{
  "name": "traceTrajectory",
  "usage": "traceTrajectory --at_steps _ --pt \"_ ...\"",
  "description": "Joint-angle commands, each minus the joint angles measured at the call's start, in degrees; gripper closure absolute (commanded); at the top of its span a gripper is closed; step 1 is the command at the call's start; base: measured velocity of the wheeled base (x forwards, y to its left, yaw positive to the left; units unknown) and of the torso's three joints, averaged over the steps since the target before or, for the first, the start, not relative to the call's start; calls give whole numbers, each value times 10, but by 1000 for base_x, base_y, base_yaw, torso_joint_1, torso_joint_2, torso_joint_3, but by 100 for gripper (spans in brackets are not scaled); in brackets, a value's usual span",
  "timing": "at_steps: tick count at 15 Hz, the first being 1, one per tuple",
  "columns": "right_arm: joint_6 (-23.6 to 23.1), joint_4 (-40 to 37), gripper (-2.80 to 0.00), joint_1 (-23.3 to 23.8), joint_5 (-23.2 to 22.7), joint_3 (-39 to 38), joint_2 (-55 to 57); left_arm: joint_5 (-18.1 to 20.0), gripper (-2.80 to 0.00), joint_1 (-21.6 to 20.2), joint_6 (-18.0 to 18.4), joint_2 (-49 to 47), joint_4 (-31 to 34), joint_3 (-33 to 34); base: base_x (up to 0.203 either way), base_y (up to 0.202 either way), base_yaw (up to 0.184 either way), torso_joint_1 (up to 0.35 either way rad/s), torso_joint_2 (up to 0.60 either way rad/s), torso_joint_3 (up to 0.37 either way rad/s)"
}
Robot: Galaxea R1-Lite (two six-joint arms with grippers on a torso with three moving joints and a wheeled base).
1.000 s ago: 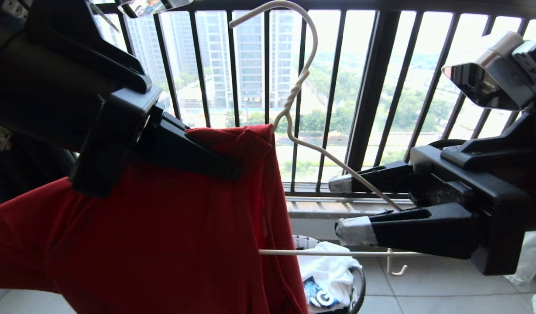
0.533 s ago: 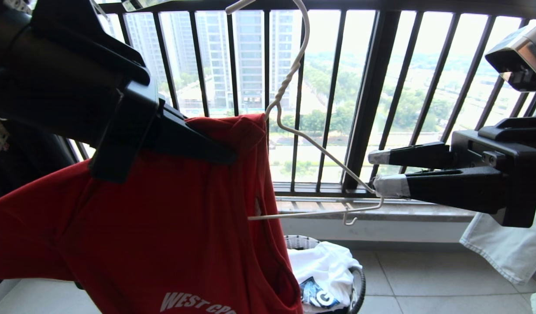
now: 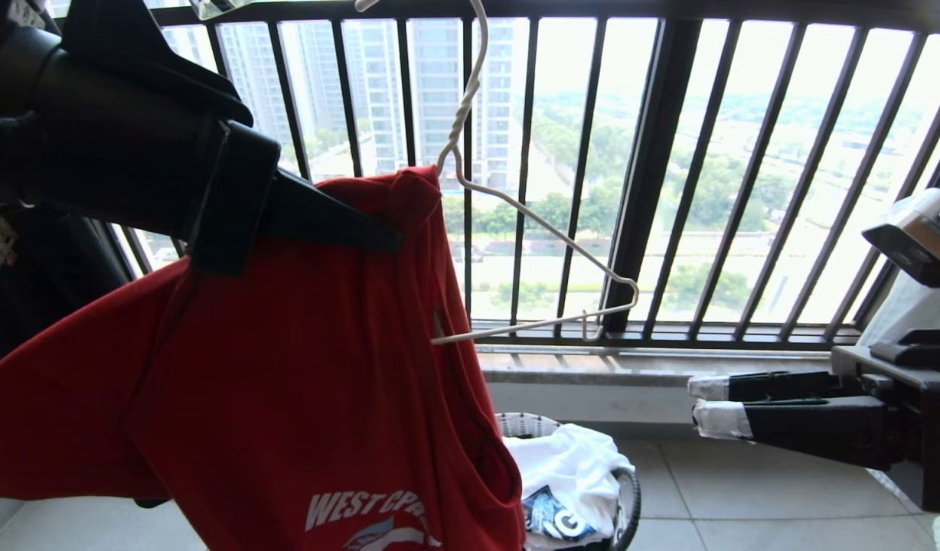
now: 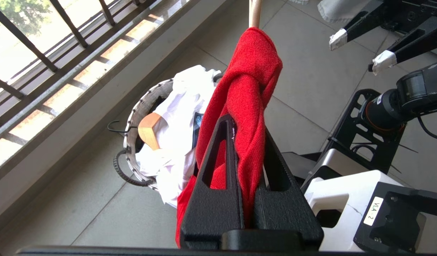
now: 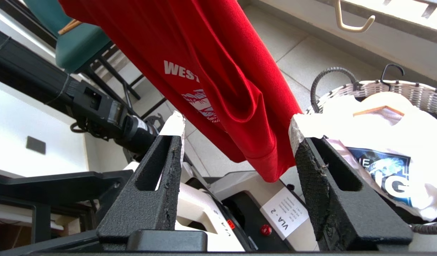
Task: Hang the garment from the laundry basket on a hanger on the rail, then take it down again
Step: Hang the clothes on the clothes rack
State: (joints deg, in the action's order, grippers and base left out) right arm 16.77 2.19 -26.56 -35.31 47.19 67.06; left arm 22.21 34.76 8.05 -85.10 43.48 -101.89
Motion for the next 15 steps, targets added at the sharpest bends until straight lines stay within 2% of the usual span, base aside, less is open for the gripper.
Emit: traceTrajectory --at_steps 1,4,7,8,10,11,15 --pt "26 2 0 -1 3 -16 28 1 0 -2 -20 25 -88 84 0 0 0 0 0 0" --pt "57 8 0 -9 7 -14 111 0 0 -15 -89 48 -196 172 0 0 0 0 0 0" --pt "97 36 0 -37 11 -12 168 1 0 -31 -108 71 -297 226 0 0 0 0 0 0" --pt "114 55 0 -44 22 -12 186 3 0 -30 -122 78 -304 230 0 0 0 0 0 0" --pt "145 89 0 -56 52 -12 210 3 0 -25 -122 75 -304 231 0 0 0 0 0 0" --pt "155 97 -280 -58 68 -13 222 3 0 -20 -122 73 -304 231 0 0 0 0 0 0" --pt "220 151 -280 -60 99 -10 242 4 0 -5 -124 71 -304 234 0 0 0 0 0 0"
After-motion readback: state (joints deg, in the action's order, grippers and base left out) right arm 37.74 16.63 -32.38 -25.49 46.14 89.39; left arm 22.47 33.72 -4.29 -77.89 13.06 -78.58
